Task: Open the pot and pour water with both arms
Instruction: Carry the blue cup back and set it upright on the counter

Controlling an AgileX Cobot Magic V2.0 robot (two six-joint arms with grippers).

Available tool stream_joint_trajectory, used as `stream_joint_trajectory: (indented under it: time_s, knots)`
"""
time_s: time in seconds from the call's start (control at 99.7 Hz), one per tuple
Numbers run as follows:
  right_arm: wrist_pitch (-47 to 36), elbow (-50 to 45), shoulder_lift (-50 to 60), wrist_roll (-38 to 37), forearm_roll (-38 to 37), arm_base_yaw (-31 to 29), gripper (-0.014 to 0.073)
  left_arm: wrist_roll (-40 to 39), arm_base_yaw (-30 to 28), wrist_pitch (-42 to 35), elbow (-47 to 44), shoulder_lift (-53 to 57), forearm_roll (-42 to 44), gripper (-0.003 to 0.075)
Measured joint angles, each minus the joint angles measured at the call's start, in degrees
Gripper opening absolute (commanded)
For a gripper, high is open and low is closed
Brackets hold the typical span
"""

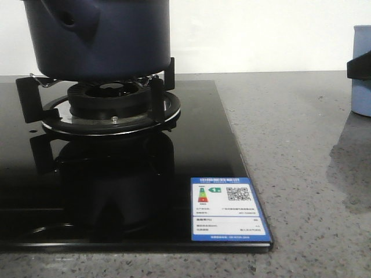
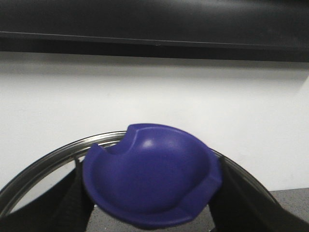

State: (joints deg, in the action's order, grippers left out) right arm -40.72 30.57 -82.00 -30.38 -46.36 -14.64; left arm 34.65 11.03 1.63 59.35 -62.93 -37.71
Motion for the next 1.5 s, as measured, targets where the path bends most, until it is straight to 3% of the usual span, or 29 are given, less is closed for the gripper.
stream_joint_trajectory:
  time_s: [0.421, 0.491, 0.602, 0.672, 1.073, 1.274, 1.504]
  knots:
    - [-0.81, 0.00, -0.46, 0.38, 0.21, 0.00, 0.0293, 0.00, 0.00, 0.00, 0.00, 0.00, 0.00, 0.0358]
    - [-0.85, 0.00, -0.46, 0.38, 0.21, 0.00, 0.0368, 0.00, 0.00, 0.00, 0.00, 0.00, 0.00, 0.0358]
    - [-0.94, 0.00, -0.55, 0.38, 0.21, 0.00, 0.0596, 0.00, 0.00, 0.00, 0.00, 0.00, 0.00, 0.0358]
    - [-0.94, 0.00, -0.55, 0.26, 0.21, 0.00, 0.0670, 0.00, 0.00, 0.00, 0.00, 0.00, 0.00, 0.0358]
    - [2.81, -3.48, 5.65, -2.71, -1.90, 0.00, 0.0655, 0.00, 0.00, 0.00, 0.00, 0.35, 0.00, 0.0358]
    - [5.31, -9.37, 15.67, -5.68, -2.13, 0.00, 0.0655, 0.00, 0.00, 0.00, 0.00, 0.69, 0.00, 0.0358]
    - [13.64, -13.76, 31.59, -8.56, -2.23, -0.08, 0.0655, 0.00, 1.04, 0.00, 0.00, 0.69, 0.00, 0.0358]
